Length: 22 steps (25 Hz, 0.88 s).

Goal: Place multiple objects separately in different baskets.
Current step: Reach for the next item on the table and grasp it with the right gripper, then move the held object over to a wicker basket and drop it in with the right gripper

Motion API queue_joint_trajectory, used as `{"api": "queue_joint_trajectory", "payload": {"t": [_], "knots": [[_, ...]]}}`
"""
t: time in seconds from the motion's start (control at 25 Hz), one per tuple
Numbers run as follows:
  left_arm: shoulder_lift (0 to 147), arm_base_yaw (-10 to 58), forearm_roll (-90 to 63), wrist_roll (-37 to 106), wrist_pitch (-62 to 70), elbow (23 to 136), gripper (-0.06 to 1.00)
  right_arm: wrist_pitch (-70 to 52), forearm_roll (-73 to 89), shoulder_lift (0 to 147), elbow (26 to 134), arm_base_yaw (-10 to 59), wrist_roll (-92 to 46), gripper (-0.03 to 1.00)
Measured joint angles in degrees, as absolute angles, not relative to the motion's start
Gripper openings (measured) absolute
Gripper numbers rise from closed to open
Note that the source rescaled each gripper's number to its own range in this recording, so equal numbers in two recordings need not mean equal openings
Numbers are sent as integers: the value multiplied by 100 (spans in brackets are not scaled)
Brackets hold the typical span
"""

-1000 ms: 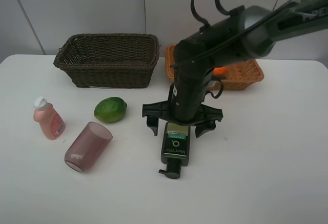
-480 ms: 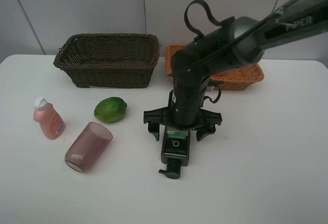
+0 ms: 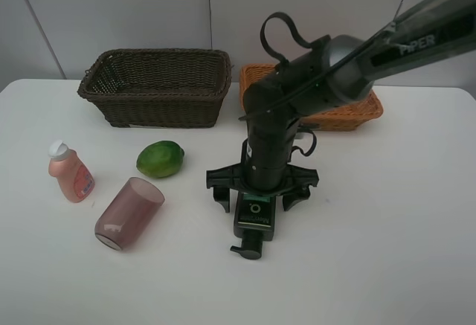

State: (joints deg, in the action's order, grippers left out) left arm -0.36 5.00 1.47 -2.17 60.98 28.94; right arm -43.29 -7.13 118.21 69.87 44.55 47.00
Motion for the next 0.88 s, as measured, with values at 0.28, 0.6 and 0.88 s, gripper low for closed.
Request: {"api": "queue_joint_trajectory", "payload": {"t": [0.28, 0.6, 0.88], "knots": [[-36, 500, 147, -217, 6098, 2894, 100, -4318, -661, 11841, 6987, 4455, 4558, 88], [-36, 500, 147, -217, 6098, 2894, 100, -4294, -649, 11847, 6987, 4455, 4547, 18], [-36, 500, 147, -217, 6098, 2894, 100, -4294, -643, 11847, 6987, 4455, 4541, 17]]}}
